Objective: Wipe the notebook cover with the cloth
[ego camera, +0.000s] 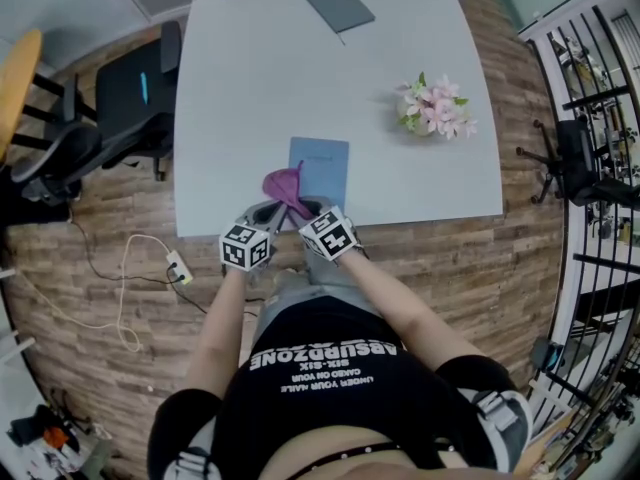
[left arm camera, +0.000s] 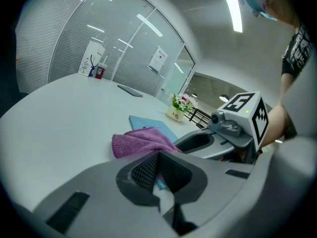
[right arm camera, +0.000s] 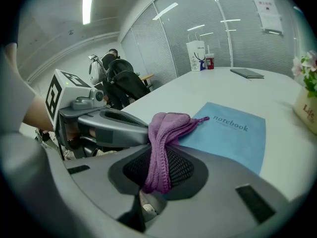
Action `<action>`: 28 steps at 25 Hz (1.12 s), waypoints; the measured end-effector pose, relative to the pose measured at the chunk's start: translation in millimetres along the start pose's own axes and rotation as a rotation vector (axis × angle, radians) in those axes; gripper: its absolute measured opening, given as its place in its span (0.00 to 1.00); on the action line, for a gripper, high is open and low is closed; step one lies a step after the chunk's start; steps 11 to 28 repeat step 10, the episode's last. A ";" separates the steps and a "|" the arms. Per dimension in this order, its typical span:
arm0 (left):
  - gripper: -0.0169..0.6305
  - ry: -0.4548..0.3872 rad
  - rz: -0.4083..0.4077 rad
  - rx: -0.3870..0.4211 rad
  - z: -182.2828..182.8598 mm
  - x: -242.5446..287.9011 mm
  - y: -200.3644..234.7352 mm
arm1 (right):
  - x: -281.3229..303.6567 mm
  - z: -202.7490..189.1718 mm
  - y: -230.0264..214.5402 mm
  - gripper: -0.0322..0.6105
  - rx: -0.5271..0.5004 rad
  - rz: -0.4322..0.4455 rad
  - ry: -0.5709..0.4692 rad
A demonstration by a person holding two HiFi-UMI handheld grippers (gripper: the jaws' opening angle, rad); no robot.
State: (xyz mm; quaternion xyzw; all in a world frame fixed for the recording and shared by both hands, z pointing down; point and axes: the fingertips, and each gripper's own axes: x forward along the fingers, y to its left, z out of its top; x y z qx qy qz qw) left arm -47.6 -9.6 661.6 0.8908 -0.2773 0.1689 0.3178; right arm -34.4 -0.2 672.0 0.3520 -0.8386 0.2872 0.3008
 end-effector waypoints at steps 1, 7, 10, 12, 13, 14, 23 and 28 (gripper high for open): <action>0.05 0.000 0.000 0.000 0.1 -0.3 -0.2 | 0.1 -0.2 0.0 0.18 -0.002 0.000 0.001; 0.05 -0.002 0.000 -0.005 0.4 -0.8 -0.2 | 0.4 -0.5 1.2 0.18 -0.009 0.004 0.017; 0.05 0.000 -0.001 -0.010 -0.3 0.0 -1.5 | -0.6 -0.5 1.7 0.18 -0.013 0.009 0.026; 0.05 0.000 -0.001 -0.010 -0.3 0.0 -1.5 | -0.6 -0.5 1.7 0.18 -0.013 0.009 0.026; 0.05 0.000 -0.001 -0.010 -0.3 0.0 -1.5 | -0.6 -0.5 1.7 0.18 -0.013 0.009 0.026; 0.05 0.000 -0.001 -0.010 -0.3 0.0 -1.5 | -0.6 -0.5 1.7 0.18 -0.013 0.009 0.026; 0.05 0.000 -0.001 -0.010 -0.3 0.0 -1.5 | -0.6 -0.5 1.7 0.18 -0.013 0.009 0.026; 0.05 0.000 -0.001 -0.010 -0.3 0.0 -1.5 | -0.6 -0.5 1.7 0.18 -0.013 0.009 0.026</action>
